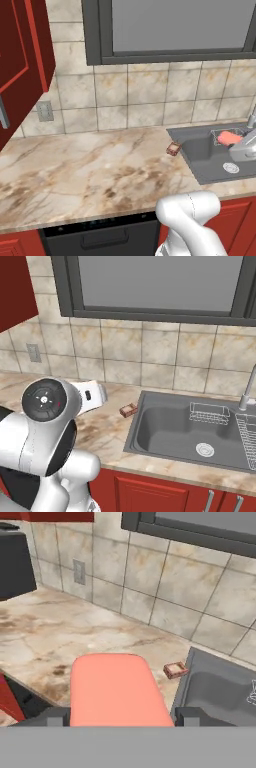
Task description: Locate and retrieve the bar soap and bar soap from the cabinet. Place them next to the sink.
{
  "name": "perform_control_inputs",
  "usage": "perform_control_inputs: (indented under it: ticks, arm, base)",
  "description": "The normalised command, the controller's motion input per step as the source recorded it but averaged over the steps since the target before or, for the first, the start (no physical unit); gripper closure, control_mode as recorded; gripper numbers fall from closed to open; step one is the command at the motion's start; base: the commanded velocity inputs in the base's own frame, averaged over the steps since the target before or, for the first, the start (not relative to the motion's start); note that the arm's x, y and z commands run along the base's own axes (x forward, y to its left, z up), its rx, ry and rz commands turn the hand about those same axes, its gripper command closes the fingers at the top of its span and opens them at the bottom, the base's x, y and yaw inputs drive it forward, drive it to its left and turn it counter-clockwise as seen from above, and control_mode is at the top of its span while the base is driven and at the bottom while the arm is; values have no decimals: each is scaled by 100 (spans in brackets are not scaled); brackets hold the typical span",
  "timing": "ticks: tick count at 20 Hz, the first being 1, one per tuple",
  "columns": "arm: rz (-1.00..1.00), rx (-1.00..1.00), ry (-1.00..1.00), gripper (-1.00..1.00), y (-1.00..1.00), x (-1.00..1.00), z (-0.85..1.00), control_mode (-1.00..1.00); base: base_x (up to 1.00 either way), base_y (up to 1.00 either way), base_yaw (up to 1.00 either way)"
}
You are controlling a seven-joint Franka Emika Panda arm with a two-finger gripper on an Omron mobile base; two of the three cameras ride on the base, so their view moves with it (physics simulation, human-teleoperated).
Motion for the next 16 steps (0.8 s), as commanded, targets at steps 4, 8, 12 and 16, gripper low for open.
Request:
perform_control_inputs:
  ticks: [4, 8, 12, 16]
  arm:
    - [32, -12, -1, 100, -7, 54, -67, -100]
    - [32, -17, 0, 100, 0, 54, -72, -100]
    - [27, -22, 0, 100, 3, 49, -80, -100]
    - [25, -19, 0, 100, 0, 50, -79, -100]
  base:
    - [0, 0, 0]
    - [0, 0, 0]
    - [0, 0, 0]
    - [0, 0, 0]
